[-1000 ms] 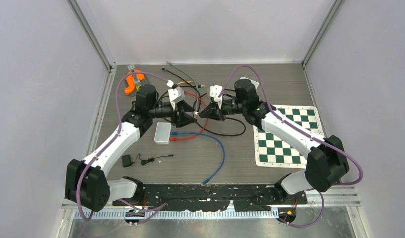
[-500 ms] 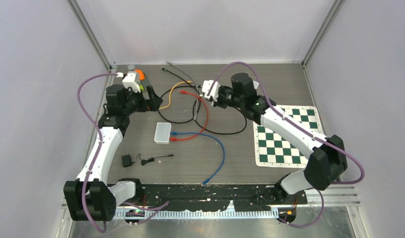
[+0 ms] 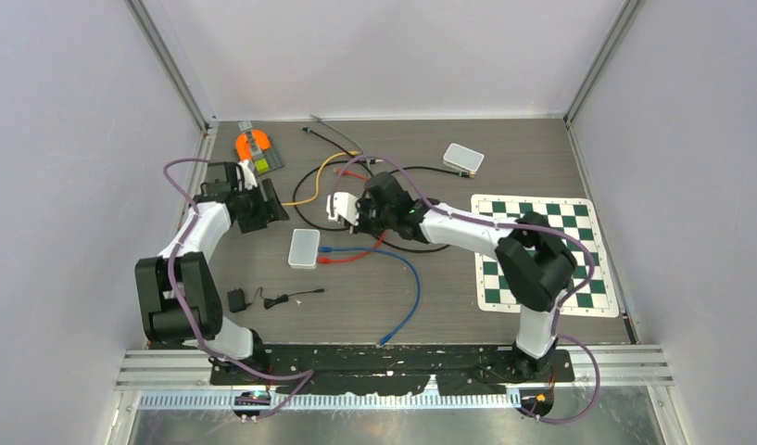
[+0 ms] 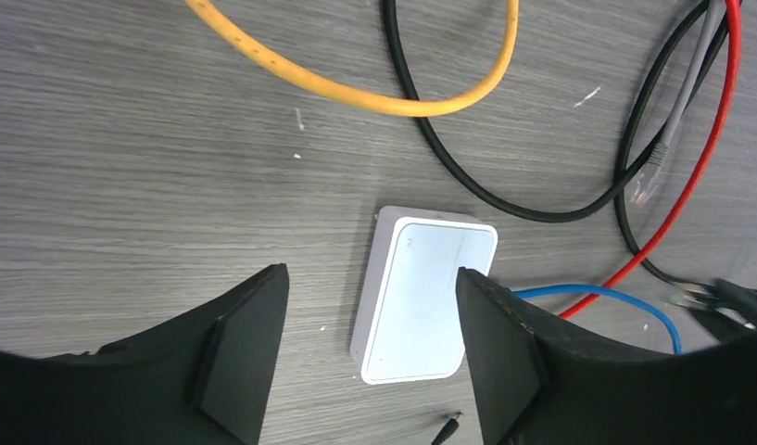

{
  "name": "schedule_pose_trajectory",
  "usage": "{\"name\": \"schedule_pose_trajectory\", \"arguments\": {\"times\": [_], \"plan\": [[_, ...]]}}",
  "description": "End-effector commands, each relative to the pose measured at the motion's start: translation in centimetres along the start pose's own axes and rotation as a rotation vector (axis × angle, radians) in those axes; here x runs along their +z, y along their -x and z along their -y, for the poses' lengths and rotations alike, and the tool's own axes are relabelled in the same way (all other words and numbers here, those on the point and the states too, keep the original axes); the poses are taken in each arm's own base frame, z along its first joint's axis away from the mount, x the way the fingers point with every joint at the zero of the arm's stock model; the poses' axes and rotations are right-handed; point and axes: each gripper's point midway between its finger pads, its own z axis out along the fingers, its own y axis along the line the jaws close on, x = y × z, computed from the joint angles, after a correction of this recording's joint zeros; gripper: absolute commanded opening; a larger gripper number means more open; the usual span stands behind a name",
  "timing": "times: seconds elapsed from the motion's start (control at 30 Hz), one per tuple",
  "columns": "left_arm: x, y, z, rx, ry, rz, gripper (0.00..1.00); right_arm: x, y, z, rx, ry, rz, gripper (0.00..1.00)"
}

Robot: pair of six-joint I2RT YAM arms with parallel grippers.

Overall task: Insert the plug into the switch port
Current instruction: Insert the connector into the switch port.

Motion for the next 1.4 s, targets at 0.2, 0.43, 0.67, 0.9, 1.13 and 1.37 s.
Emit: {"name": "schedule_pose_trajectory", "arguments": {"times": [0.2,0.43,0.67,0.9,1.13,1.37], "plan": [[1.7,-1.0,1.3,-0.029,-0.108,-0.13,0.62,4.9,3.7,-1.6,0.158,0.054,0.098,0.05],[2.6,-1.6,1.6,-0.041,-0.143,-0.206,0.55,7.4,4.4,-2.5,0.224,0.079,0.096,0.05],[3.1,-2.0,1.8,-0.049,-0.17,-0.239,0.55,7.9,2.8,-1.4,0.259,-0.001,0.015,0.05],[3.2,-2.3,2.1,-0.055,-0.192,-0.264,0.54,8.0,0.6,-2.5,0.306,-0.006,-0.06,0.05],[3.3,-3.1,2.3,-0.069,-0.214,-0.293,0.52,8.7,0.0,-3.7,0.34,0.02,-0.081,0.05],[3.4,-3.4,2.0,-0.06,-0.202,-0.307,0.51,9.5,-0.2,-5.0,0.376,0.057,-0.091,0.05]]}}
